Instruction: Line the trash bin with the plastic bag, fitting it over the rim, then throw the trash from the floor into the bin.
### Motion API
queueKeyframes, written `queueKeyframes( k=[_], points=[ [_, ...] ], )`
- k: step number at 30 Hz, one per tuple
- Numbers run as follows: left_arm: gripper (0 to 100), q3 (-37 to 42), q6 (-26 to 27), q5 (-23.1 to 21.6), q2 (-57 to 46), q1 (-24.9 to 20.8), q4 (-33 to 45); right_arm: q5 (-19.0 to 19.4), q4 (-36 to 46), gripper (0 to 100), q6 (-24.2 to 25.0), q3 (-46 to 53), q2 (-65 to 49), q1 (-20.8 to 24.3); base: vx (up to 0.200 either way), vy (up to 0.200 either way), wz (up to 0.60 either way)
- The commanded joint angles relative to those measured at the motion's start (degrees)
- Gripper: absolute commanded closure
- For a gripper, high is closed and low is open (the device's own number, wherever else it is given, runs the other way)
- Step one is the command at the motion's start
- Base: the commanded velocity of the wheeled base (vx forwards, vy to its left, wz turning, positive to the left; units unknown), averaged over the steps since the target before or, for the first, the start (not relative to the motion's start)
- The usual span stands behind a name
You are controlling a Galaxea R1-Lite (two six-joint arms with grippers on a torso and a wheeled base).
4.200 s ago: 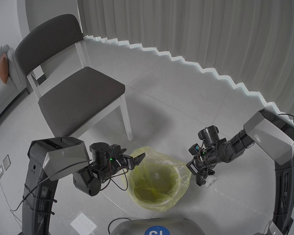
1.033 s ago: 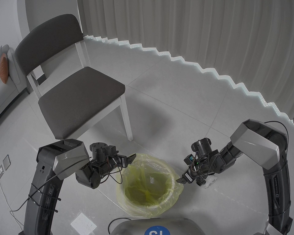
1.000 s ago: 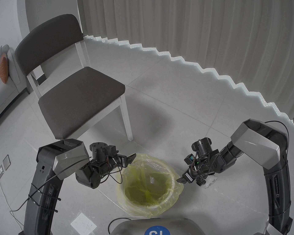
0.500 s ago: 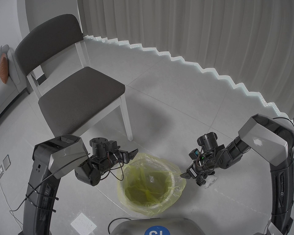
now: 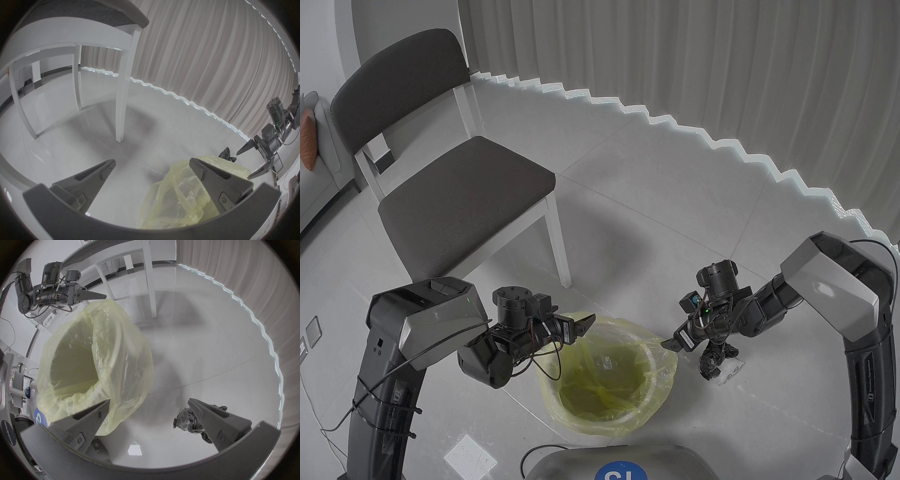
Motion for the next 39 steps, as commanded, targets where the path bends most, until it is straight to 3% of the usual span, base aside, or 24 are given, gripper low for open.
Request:
queueKeyframes(
  k=[1, 13, 20, 39],
  points=[
    [0, 2.2, 0.1, -0.3, -2.3, -1.7, -0.1, -0.4, 0.1, 0, 0.0, -3.3, 3.9, 0.0, 0.0, 0.0, 0.0],
    [0, 1.1, 3.5, -1.8, -1.5, -2.9, 2.4, -0.7, 0.0, 0, 0.9, -3.1, 4.3, 0.4, 0.0, 0.0, 0.0],
    [0, -6.6, 3.8, -1.4, 3.3, 0.2, 6.0, -0.8, 0.1, 0, 0.9, -1.5, 2.0, 0.1, 0.0, 0.0, 0.0],
    [0, -11.4, 4.0, -1.2, 7.0, 4.1, 10.2, -1.5, -0.3, 0, 0.8, -1.1, 5.7, 0.6, 0.0, 0.0, 0.0]
  ],
)
